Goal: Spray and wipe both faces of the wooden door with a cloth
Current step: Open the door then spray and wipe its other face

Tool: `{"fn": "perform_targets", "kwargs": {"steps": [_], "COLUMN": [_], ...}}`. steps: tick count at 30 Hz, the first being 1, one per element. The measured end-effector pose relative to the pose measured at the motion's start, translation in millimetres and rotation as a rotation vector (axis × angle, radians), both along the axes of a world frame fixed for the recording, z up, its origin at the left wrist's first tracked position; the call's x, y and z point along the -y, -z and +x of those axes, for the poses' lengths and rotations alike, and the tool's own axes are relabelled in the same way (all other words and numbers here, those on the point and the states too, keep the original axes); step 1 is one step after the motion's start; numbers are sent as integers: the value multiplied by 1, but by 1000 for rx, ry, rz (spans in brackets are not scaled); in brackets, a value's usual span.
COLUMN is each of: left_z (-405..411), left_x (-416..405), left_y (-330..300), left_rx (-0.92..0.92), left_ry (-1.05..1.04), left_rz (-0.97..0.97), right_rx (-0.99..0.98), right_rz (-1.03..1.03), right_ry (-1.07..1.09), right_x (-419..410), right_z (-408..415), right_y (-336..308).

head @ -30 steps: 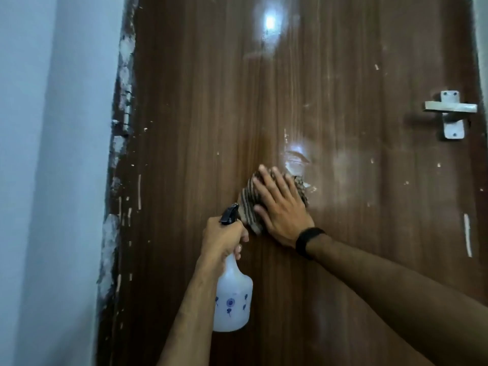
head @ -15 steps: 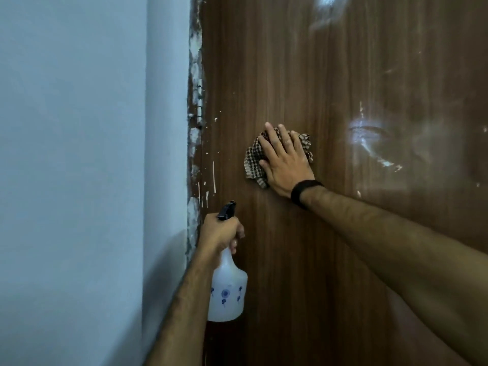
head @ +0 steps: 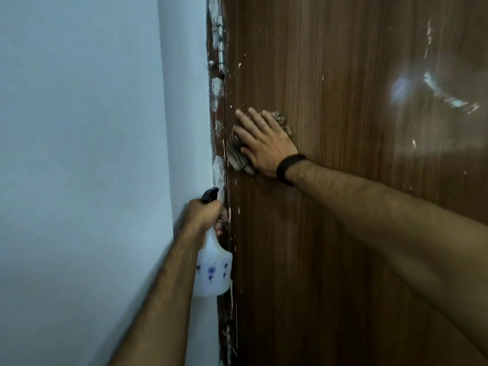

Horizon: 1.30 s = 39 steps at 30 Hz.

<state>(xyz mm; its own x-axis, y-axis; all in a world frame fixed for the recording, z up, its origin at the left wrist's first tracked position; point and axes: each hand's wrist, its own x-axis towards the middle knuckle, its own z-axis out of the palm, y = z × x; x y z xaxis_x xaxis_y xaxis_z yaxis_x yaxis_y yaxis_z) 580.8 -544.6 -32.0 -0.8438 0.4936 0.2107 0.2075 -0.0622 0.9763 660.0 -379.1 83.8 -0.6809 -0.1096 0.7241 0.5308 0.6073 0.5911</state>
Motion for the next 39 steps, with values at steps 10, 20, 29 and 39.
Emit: {"fn": "perform_targets", "kwargs": {"steps": [10, 20, 29, 39], "left_z": [-6, -7, -12, 4], "left_x": [-13, -9, -11, -18], "left_y": [18, 26, 27, 75], "left_rx": [14, 21, 12, 75], "left_ry": [-40, -44, -44, 1], "left_rz": [-49, -69, -56, -234], "right_rx": [335, 168, 78, 608], "right_rz": [163, 16, 121, 183], "right_ry": [-68, -30, -11, 40], "right_x": [-13, 11, 6, -2], "right_z": [-25, -23, -32, 2], "right_y": [143, 67, 75, 301]}}
